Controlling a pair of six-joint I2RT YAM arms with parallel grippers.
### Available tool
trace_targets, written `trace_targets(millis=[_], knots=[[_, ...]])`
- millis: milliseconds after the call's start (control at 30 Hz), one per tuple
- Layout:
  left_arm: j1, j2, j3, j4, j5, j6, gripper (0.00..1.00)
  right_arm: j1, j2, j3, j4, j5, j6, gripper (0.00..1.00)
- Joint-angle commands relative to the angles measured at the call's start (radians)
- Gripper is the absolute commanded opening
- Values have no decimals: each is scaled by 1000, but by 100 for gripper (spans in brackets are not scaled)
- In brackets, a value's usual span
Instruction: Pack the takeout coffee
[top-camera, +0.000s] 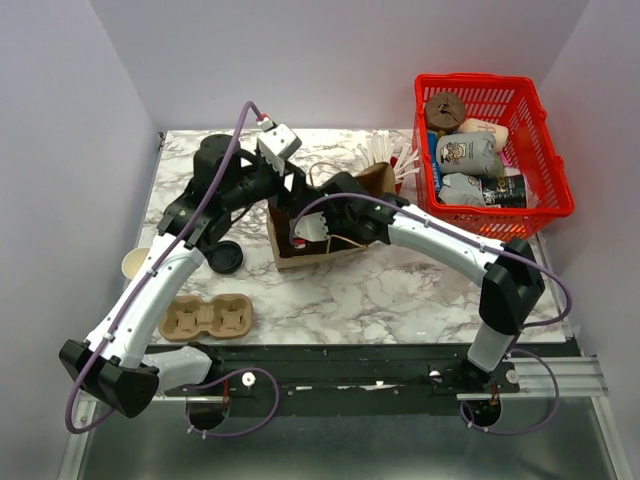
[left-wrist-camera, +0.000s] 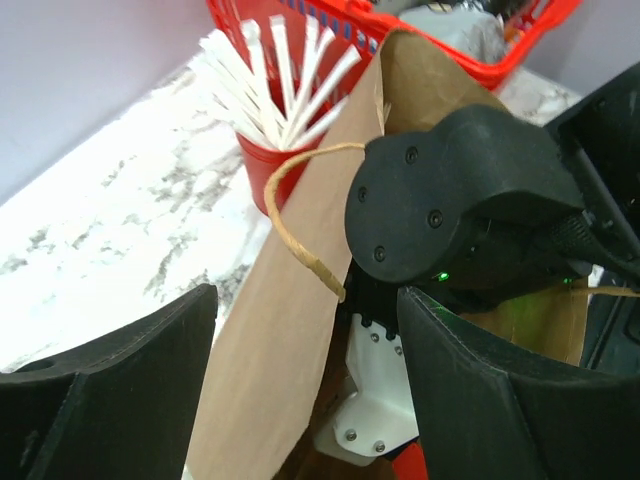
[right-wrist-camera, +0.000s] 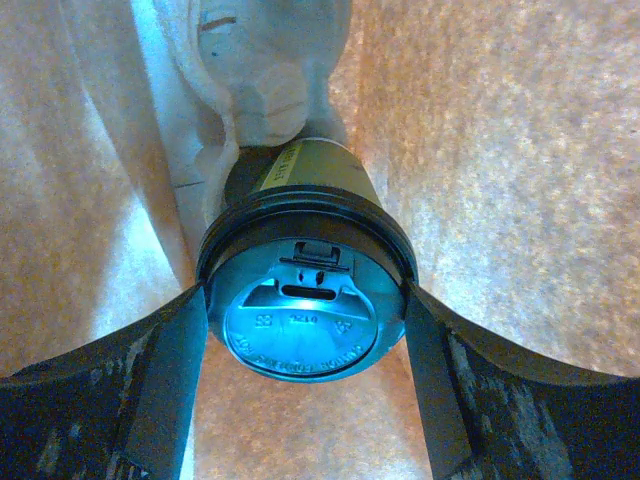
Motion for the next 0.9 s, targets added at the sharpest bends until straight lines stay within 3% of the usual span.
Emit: trace_targets(millis=[0, 133, 433, 867], knots=[[48, -15, 77, -4, 11, -23, 81, -18, 64, 108, -87, -62, 8, 1], [85, -23, 119, -48, 16, -18, 82, -26, 110, 215, -232, -136, 1, 2], [89, -64, 111, -70, -19, -32, 82, -38, 184, 385, -392, -205, -9, 6], [143, -73, 156, -169, -55, 25, 86, -38, 241, 442, -411, -196, 2, 10]])
